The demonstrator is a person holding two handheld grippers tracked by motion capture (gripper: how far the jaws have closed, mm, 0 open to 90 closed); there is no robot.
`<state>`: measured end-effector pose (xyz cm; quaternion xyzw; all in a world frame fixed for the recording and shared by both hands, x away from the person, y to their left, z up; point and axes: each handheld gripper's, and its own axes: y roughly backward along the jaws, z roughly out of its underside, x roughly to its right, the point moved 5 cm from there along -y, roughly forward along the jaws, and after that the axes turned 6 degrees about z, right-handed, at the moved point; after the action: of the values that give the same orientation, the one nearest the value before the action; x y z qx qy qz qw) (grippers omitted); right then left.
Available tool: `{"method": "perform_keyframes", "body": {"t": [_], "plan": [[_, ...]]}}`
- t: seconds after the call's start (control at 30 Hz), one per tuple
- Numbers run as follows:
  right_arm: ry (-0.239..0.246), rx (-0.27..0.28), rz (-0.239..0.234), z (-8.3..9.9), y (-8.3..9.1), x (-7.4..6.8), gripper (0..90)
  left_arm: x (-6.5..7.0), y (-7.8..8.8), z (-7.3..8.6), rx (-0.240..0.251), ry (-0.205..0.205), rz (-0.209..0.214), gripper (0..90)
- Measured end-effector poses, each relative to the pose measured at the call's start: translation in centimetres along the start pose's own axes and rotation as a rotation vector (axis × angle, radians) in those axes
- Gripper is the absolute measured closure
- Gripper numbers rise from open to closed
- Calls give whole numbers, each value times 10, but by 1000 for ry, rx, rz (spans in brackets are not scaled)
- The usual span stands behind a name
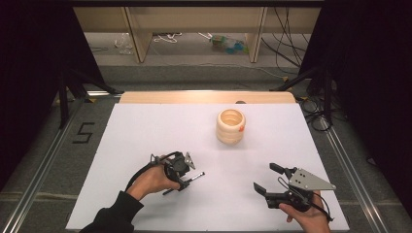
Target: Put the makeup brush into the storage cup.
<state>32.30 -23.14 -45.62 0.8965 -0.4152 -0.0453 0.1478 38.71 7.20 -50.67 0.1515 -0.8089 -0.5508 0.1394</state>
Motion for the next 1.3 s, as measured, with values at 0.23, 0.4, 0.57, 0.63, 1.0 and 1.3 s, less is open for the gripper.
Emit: {"method": "perform_keyframes", "body": {"t": [0.23,0.4,0.57,0.63,1.0,1.3], "plan": [[-1,-2,-2,0,0,0,167,0,-1,-1,-31,-14,3,644],[-3,-10,-6,0,0,-1,167,-1,-1,0,-63,-35,5,667],[-15,-22,-10,1,1,-2,167,-1,-2,-1,-53,-23,11,693],[-15,-23,-10,1,1,-2,167,-2,-2,-1,-67,-34,20,704],[-16,-17,-9,1,0,-2,167,-2,-3,-2,-51,14,38,764],[-15,-12,-9,1,0,-3,167,-4,-3,-3,-72,19,52,799]]}}
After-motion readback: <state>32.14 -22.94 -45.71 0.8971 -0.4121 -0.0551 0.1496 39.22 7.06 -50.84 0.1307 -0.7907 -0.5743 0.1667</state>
